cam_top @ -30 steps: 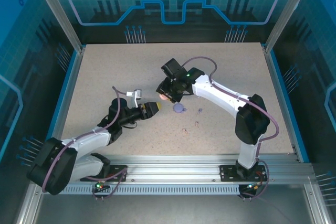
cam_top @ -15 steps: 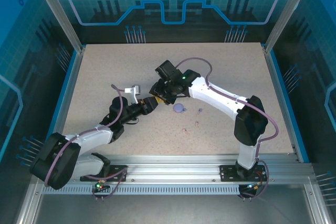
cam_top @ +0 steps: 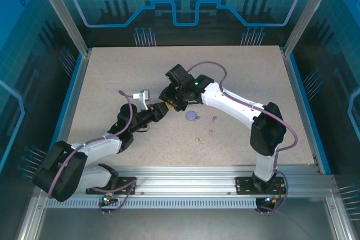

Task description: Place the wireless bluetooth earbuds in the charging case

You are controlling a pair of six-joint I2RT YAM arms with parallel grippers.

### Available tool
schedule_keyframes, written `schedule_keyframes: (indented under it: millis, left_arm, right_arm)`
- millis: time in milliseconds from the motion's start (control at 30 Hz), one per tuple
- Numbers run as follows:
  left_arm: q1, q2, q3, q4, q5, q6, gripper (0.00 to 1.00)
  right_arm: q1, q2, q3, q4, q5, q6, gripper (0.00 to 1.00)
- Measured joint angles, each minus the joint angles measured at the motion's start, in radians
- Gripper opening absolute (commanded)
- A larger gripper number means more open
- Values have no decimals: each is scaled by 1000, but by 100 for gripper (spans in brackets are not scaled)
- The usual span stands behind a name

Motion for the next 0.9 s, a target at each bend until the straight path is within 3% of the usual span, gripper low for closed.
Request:
schedule_keyframes:
  millis: [533, 600, 767, 900]
  left_arm:
    - [-9, 29, 0, 60, -65, -23, 9]
    - [-9, 29, 0, 60, -68, -23, 6]
    - [-13, 29, 2, 55, -68, -23, 2]
    - [-13, 18, 2, 15, -68, -21, 0]
  right_arm:
    - [-2, 2, -10, 54, 19, 35, 41]
    - [-2, 2, -11, 55, 19, 37, 46]
    - [-8, 1, -11, 56, -10, 42, 75]
    - [-27, -14, -14, 46, -14, 21, 80]
